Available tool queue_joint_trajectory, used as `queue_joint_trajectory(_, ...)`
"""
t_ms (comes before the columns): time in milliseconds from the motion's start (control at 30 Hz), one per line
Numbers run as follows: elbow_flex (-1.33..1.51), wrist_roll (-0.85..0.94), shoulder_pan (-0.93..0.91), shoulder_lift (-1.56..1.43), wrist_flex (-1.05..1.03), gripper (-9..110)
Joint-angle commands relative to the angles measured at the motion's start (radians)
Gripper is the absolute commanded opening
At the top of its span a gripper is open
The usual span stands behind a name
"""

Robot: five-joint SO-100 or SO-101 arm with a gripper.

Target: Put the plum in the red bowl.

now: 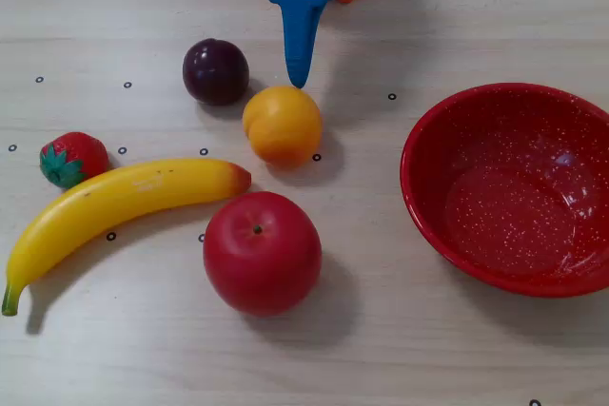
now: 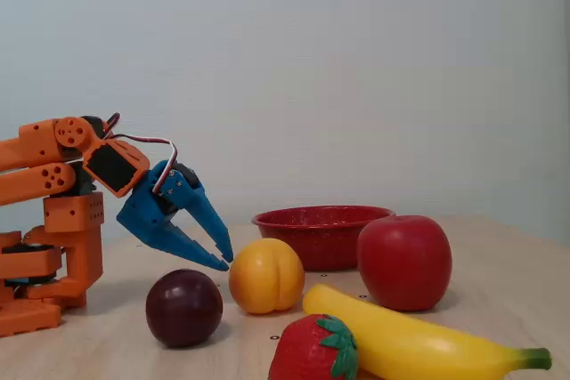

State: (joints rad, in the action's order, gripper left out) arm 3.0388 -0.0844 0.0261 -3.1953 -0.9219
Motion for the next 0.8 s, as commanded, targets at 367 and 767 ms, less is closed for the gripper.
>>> queue_joint_trajectory(367,-0.012,0.052,0.051,0.023,-0.006,0)
queue_joint_trajectory(767,-0.48,-0.043,0.161,0.581,-0.043,0)
